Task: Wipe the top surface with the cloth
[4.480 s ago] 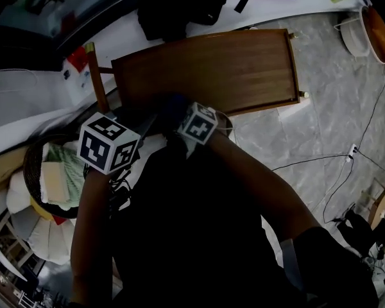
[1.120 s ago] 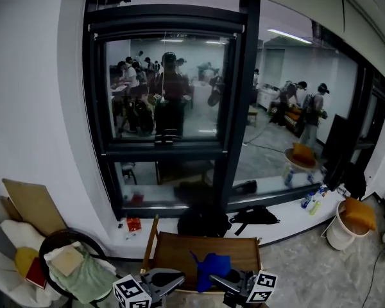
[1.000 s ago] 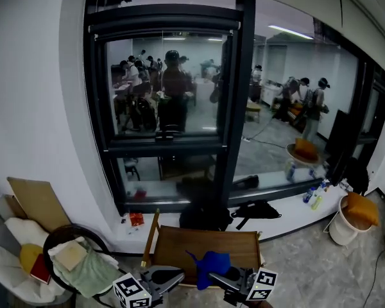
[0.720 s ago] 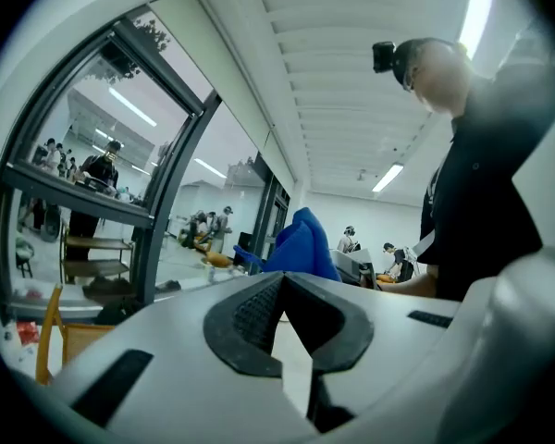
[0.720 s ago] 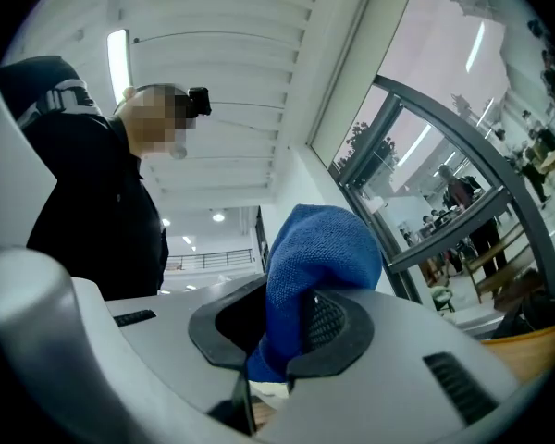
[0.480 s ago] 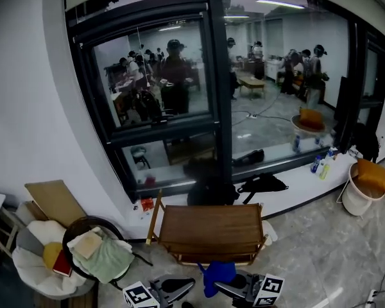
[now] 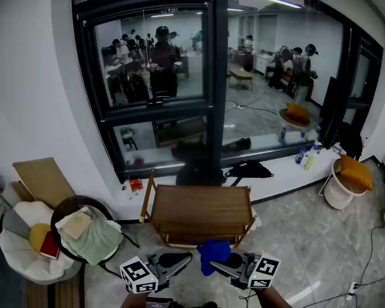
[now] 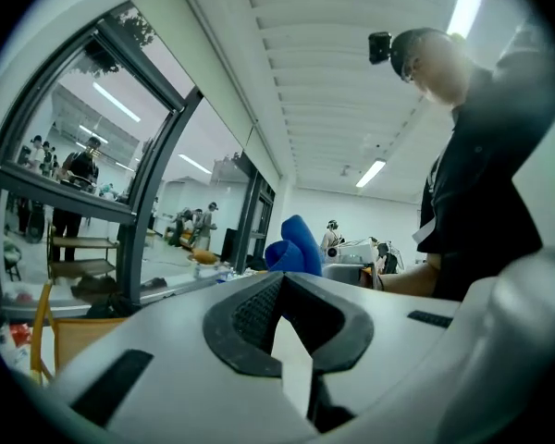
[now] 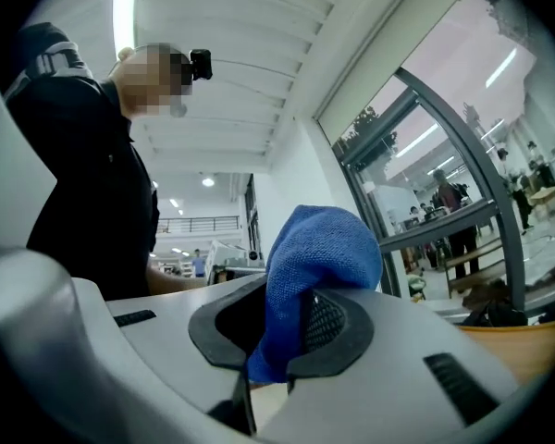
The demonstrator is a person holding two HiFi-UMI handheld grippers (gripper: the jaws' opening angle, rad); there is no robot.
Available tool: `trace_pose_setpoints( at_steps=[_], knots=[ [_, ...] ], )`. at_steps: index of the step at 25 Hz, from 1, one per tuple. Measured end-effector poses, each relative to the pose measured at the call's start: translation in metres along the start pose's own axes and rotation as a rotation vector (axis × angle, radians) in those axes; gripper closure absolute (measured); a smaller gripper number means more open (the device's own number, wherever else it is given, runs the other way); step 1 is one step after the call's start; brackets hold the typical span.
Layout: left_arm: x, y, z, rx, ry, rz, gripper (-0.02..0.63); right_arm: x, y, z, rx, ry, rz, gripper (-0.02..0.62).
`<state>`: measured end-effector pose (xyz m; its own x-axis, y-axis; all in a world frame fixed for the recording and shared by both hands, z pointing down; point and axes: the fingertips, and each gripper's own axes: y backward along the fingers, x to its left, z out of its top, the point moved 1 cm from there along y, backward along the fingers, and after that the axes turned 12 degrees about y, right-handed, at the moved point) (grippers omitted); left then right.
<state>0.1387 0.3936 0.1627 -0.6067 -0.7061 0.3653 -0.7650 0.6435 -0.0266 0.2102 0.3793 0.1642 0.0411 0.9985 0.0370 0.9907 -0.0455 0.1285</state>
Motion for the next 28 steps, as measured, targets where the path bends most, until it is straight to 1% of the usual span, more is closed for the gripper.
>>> trace_pose_setpoints(
  at_steps=[3, 4, 6, 8, 9, 12, 14, 15, 18, 20, 23, 25, 27, 28],
  knots=[
    [0.007, 0.033, -0.006, -0.006, 0.035, 0.003, 0.597, 0.011, -0.032, -0.006, 0.062, 0.023, -0.016, 0.534],
    [0.011, 0.046, -0.009, -0.008, 0.053, 0.004, 0.597, 0.014, -0.042, -0.003, 0.057, 0.025, -0.029, 0.534],
    [0.019, 0.064, -0.018, 0.001, 0.085, 0.004, 0.597, 0.013, -0.053, 0.000, 0.025, -0.010, -0.086, 0.534],
    [0.023, 0.071, -0.025, 0.018, 0.099, -0.014, 0.598, 0.009, -0.056, -0.005, 0.023, -0.056, -0.139, 0.534],
    [0.022, 0.072, -0.028, 0.024, 0.101, -0.028, 0.598, 0.011, -0.058, -0.008, 0.030, -0.063, -0.150, 0.534],
    [0.024, 0.073, -0.040, 0.044, 0.111, -0.041, 0.597, 0.018, -0.061, -0.009, 0.010, -0.017, -0.177, 0.534],
    [0.023, 0.068, -0.044, 0.057, 0.103, -0.024, 0.598, 0.014, -0.057, -0.009, 0.002, -0.005, -0.196, 0.534],
    [0.019, 0.066, -0.041, 0.053, 0.094, -0.016, 0.597, 0.013, -0.054, -0.011, 0.009, -0.008, -0.190, 0.534],
    [0.008, 0.070, -0.026, 0.010, 0.066, 0.004, 0.598, 0.013, -0.051, -0.006, 0.024, 0.027, -0.126, 0.534],
    [0.011, 0.081, -0.027, 0.017, 0.056, 0.038, 0.597, 0.016, -0.052, -0.002, 0.020, 0.058, -0.110, 0.534],
    [0.023, 0.093, -0.047, 0.079, 0.030, 0.119, 0.597, 0.017, -0.040, -0.008, -0.003, 0.069, -0.168, 0.534],
    [0.020, 0.094, -0.047, 0.056, 0.002, 0.121, 0.598, 0.017, -0.026, -0.017, -0.012, 0.057, -0.200, 0.534],
    [0.013, 0.094, -0.035, 0.014, -0.016, 0.100, 0.598, 0.024, -0.020, -0.020, -0.006, 0.054, -0.194, 0.534],
    [0.013, 0.096, -0.031, 0.005, -0.013, 0.099, 0.597, 0.028, -0.021, -0.019, -0.001, 0.052, -0.186, 0.534]
  ],
)
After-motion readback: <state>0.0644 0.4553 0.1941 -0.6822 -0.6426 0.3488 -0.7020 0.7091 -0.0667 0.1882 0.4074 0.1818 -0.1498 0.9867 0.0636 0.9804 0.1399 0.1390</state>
